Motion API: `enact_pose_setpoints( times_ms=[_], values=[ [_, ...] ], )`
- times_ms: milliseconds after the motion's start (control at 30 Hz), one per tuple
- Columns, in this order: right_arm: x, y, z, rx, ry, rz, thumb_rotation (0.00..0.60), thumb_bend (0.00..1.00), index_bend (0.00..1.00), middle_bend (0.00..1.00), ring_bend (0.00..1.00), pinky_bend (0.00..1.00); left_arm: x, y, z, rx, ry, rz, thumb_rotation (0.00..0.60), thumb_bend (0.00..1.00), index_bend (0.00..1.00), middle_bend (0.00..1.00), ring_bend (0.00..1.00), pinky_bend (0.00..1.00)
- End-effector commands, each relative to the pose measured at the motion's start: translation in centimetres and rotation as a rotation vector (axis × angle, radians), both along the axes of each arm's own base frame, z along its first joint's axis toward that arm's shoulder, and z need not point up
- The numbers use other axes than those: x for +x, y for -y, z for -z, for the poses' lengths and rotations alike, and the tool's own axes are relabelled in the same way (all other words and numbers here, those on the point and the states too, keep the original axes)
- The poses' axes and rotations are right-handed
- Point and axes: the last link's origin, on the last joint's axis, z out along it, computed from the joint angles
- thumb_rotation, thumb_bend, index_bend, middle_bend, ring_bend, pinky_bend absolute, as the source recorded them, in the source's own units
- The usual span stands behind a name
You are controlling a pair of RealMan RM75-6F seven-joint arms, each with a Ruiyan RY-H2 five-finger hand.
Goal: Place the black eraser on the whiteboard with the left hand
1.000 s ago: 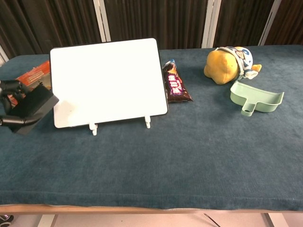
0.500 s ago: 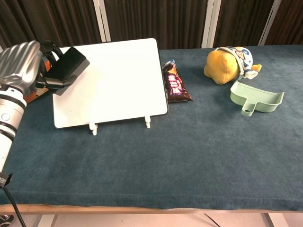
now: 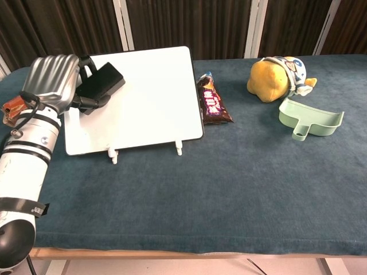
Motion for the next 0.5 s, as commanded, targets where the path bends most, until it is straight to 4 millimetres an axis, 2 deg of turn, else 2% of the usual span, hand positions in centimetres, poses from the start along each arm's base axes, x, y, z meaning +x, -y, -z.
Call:
enact_pose_setpoints(
  times_ms=[33, 300, 500],
  values=[
    [-0.02, -0.1, -0.03, -0.001, 0.0, 0.0, 0.6, 0.16, 0.0, 0.0, 0.0, 0.0, 0.33, -0.4, 0.48, 0.002, -0.022, 0.002, 0.6, 0.52, 0.68, 0.87, 0.61, 0.46],
    [-0.05, -0.07, -0.16, -0.005, 0.004, 0.002, 0.6, 0.16, 0.0, 0.0, 0.0, 0.0, -0.12, -0.86, 0.76, 0.006, -0.086, -0.002, 0.6, 0.38, 0.59, 0.78, 0.56, 0.38],
    [-0.05, -0.03, -0.18, -0.005, 0.004, 0.001, 0.6, 0.16, 0.0, 0.0, 0.0, 0.0, -0.13, -0.91, 0.86, -0.004, -0.081, 0.019, 0.6, 0.31, 0.54, 0.73, 0.51, 0.35]
  ],
)
